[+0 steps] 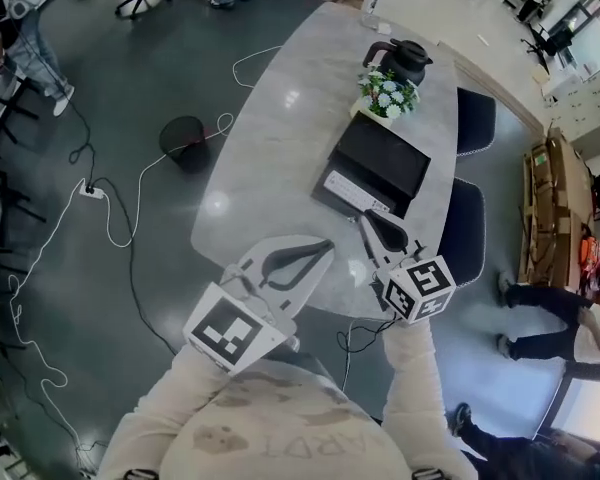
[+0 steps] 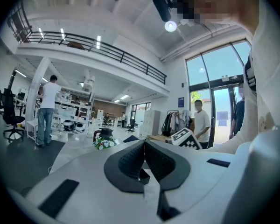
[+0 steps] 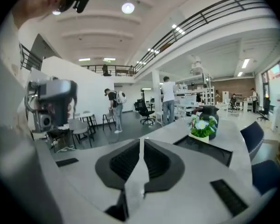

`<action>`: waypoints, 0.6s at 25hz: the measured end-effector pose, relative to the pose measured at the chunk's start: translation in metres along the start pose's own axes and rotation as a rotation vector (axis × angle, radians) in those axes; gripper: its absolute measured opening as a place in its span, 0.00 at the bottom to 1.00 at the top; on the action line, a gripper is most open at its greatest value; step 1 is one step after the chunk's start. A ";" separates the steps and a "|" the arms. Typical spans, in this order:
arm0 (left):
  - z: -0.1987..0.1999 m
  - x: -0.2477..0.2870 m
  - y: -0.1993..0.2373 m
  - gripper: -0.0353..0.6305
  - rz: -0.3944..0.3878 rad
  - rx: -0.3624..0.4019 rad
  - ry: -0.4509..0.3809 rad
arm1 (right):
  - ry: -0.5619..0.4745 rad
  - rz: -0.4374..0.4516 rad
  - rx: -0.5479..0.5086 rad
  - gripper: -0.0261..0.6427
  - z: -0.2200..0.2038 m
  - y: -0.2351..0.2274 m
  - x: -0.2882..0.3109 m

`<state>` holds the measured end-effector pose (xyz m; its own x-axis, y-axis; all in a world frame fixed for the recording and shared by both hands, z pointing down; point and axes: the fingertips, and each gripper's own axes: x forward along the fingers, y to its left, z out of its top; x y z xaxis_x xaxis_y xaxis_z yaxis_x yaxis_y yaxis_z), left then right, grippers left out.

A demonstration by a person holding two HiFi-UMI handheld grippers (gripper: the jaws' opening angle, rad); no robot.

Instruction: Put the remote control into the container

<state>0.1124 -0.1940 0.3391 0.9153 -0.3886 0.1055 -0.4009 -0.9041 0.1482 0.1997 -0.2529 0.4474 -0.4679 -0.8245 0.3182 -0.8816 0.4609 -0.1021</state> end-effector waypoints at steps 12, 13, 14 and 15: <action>0.016 0.005 -0.057 0.07 -0.080 0.056 -0.038 | -0.332 -0.109 0.049 0.09 0.070 0.085 -0.125; 0.016 0.005 -0.062 0.07 -0.086 0.060 -0.039 | -0.343 -0.118 0.049 0.09 0.071 0.088 -0.131; 0.016 0.005 -0.067 0.07 -0.091 0.063 -0.040 | -0.351 -0.128 0.048 0.09 0.072 0.090 -0.137; 0.017 0.004 -0.071 0.07 -0.096 0.065 -0.041 | -0.358 -0.138 0.042 0.09 0.073 0.091 -0.142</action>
<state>0.1454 -0.1343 0.3124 0.9508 -0.3050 0.0536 -0.3088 -0.9467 0.0913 0.1811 -0.1175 0.3239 -0.3300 -0.9438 -0.0171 -0.9362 0.3295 -0.1221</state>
